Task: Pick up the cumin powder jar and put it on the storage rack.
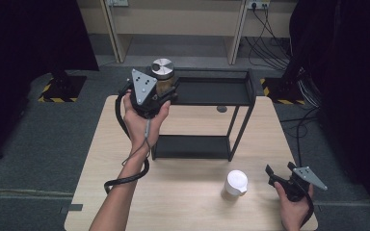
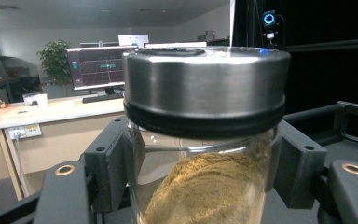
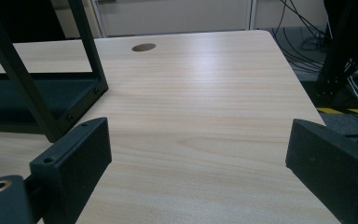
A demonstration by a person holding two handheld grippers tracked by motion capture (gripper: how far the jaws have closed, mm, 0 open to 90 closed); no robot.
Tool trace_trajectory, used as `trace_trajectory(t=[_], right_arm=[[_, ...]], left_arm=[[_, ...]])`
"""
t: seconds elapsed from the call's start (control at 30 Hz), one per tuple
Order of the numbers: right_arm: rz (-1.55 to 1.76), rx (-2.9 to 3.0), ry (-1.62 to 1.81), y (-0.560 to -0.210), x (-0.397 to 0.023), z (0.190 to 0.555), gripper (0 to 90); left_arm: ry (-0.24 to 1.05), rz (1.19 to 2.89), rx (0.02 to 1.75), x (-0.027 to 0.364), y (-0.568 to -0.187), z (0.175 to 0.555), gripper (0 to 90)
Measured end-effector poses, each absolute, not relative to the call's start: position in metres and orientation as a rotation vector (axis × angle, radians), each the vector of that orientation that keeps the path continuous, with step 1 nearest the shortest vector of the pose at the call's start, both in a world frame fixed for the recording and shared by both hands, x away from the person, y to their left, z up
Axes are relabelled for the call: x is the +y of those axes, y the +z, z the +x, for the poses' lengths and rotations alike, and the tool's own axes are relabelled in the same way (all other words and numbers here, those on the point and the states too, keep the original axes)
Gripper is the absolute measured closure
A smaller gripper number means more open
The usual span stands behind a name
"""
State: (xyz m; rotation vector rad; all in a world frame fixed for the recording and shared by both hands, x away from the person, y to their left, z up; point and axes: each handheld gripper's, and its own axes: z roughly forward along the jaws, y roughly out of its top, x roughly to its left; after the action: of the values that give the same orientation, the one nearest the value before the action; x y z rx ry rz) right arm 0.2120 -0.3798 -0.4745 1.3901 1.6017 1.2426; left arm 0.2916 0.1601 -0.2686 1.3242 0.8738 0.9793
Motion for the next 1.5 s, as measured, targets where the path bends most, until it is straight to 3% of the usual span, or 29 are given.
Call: trace_trajectory(t=[0.57,0.67,0.83,1.5], right_arm=[[1.391,1.602,1.244,-0.475,-0.38,0.212,6.8],[1.391,1.603,1.245,-0.475,-0.38,0.212,6.9],[1.392,1.606,1.244,-0.474,-0.38,0.213,6.8],[1.395,1.602,1.248,-0.474,-0.381,0.213,6.9]], left_arm=[[0.949,1.296,0.884,0.162,-0.273,0.302,30.4],[0.902,1.268,0.861,0.168,-0.275,0.304,14.4],[0.95,1.229,0.833,0.164,-0.275,0.292,6.5],[1.012,1.207,0.754,0.182,-0.294,0.245,1.0]])
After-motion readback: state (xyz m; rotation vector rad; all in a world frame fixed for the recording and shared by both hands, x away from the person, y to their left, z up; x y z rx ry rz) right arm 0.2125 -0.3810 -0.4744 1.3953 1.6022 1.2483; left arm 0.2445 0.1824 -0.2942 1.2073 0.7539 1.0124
